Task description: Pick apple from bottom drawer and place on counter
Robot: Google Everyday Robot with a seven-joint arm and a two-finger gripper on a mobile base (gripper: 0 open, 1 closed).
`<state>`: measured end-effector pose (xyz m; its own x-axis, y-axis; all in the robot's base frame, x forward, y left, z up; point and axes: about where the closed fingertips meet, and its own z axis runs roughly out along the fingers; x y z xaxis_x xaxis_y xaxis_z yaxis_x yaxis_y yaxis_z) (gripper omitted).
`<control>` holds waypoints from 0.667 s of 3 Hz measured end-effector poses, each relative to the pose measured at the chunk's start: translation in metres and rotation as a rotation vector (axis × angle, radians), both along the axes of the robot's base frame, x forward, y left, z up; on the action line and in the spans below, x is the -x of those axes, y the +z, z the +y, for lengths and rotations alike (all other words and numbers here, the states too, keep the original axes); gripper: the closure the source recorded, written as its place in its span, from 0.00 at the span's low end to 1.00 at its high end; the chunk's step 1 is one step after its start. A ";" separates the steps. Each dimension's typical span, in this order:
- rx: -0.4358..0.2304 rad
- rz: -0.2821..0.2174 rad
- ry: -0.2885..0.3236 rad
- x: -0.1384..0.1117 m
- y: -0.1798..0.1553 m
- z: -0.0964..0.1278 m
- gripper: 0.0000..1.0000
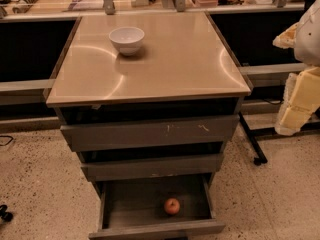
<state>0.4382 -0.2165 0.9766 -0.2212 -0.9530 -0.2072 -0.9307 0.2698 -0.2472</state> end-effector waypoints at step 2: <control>0.000 0.000 0.000 0.000 0.000 0.000 0.16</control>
Offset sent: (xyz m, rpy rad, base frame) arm 0.0000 0.0000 0.0000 0.0000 0.0000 0.0000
